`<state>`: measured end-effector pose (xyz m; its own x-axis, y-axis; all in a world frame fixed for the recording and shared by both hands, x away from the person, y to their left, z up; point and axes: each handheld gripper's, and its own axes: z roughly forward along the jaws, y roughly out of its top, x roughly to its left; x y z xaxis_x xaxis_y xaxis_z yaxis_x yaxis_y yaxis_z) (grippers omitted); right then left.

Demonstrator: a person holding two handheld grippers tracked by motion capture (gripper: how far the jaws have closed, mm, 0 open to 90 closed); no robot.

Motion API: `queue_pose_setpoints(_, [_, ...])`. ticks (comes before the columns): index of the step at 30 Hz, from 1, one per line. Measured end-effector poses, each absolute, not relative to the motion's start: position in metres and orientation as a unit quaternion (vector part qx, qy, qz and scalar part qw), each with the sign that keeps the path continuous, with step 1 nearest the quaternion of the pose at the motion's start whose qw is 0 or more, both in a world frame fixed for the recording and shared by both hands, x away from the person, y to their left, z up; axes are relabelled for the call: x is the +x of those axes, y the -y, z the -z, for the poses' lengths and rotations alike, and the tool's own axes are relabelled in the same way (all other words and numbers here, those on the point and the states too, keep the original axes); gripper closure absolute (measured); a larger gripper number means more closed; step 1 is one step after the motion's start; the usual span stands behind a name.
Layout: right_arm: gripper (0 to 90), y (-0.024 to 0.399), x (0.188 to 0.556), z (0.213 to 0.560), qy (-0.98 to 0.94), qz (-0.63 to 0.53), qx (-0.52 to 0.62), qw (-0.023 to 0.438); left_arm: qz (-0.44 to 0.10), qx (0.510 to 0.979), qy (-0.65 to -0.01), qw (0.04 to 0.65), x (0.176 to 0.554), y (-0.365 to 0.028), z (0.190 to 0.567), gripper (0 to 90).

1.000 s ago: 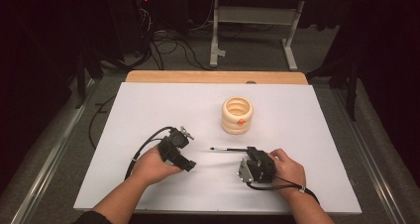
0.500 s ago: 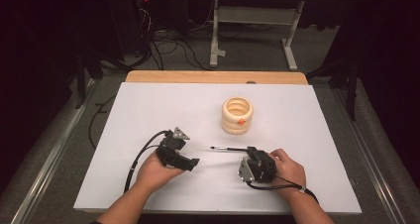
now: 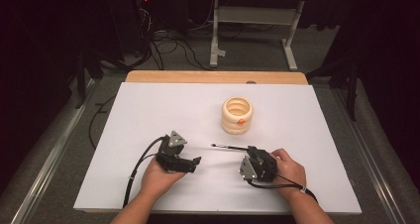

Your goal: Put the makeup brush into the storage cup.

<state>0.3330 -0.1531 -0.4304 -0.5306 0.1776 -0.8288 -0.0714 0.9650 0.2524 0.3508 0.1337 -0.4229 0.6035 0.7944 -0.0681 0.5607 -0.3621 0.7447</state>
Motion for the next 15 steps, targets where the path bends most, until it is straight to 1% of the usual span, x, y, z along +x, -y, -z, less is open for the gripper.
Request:
queue_pose_setpoints(5, [86.2,0.155,0.334,0.429,-0.867,-0.143,0.046,0.475,-0.153,0.792,-0.43,0.406,0.349,-0.14,0.427,12.8])
queue_pose_setpoints(15, [86.3,0.158,0.337,0.428,-0.872,-0.169,0.089,0.451,-0.164,0.769,-0.435,0.438,0.347,-0.148,0.434,13.7])
